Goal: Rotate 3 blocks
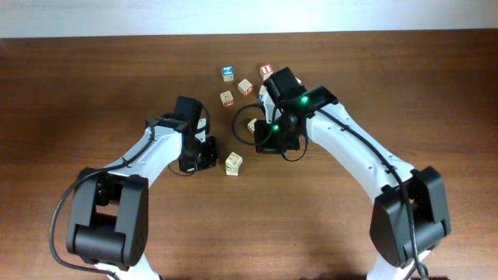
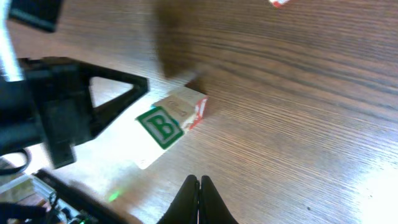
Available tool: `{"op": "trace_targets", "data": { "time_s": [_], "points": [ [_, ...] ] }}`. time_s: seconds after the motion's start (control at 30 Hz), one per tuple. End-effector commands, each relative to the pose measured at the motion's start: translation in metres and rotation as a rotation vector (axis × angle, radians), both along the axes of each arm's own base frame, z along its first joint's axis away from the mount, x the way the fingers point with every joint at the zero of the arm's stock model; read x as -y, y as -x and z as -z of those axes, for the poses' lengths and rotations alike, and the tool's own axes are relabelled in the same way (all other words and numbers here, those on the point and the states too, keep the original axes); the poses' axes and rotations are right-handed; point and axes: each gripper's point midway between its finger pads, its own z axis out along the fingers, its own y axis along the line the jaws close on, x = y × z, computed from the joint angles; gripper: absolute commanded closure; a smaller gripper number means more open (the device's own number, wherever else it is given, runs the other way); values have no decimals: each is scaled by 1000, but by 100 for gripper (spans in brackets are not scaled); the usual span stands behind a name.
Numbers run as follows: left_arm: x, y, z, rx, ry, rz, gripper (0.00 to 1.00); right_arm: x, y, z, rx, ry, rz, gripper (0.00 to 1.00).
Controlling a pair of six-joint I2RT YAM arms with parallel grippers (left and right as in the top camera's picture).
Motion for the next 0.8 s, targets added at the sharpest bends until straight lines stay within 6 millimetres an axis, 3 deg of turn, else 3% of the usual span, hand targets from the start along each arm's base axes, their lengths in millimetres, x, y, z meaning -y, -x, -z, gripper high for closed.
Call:
{"op": "trace_targets", "data": {
  "time_s": [0.0, 0.2, 0.77],
  "points": [
    [-2, -7, -3, 16, -12, -21, 100, -1, 7, 30, -47, 93, 26, 95],
    [-6, -8, -3, 21, -33, -25, 100, -19, 16, 57, -91, 64, 17, 96],
    [-7, -9, -2, 27, -44, -27, 100, -43, 9, 50, -39, -24, -19, 95]
  ]
}}
